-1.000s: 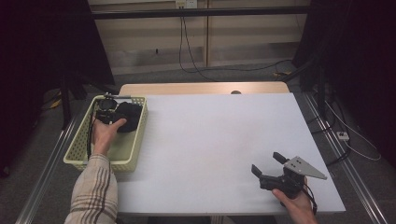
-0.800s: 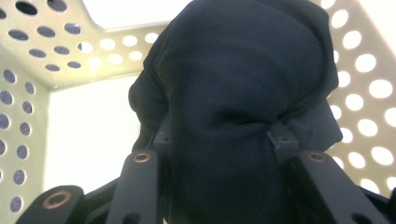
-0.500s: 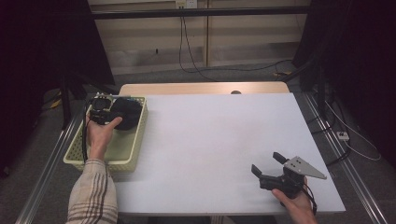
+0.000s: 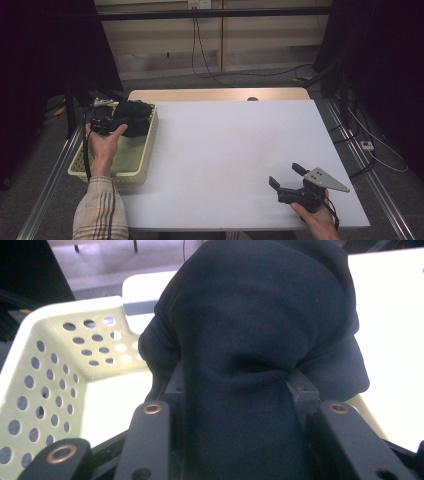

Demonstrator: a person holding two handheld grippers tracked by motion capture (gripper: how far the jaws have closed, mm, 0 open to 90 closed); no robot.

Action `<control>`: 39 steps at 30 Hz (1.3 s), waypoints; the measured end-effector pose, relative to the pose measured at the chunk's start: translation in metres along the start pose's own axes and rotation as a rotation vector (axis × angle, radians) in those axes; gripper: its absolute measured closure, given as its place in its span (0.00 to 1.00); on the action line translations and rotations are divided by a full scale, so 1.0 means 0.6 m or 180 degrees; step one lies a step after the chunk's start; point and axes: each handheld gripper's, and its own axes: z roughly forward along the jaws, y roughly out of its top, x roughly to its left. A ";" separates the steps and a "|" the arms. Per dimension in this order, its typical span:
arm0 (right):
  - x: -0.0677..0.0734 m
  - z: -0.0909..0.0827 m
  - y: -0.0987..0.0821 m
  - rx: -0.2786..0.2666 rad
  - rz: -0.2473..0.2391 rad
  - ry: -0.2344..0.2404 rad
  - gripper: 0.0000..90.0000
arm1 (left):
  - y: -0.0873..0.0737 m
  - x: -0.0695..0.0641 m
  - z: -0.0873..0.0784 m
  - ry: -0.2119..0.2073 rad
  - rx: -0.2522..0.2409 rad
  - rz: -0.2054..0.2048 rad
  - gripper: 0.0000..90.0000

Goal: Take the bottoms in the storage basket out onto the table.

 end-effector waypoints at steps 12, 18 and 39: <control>0.001 -0.002 0.000 -0.0012 -0.0002 0.0008 0.04 | 0.002 0.000 -0.033 -0.0072 -0.0379 -0.0003 0.66; 0.000 -0.001 0.000 -0.0012 0.0002 0.0001 0.04 | 0.006 0.001 -0.048 -0.0104 -0.0581 -0.0048 0.66; 0.001 -0.003 0.001 -0.0027 0.0020 -0.0001 0.04 | 0.012 -0.016 -0.097 -0.0015 -0.1325 -0.0032 0.65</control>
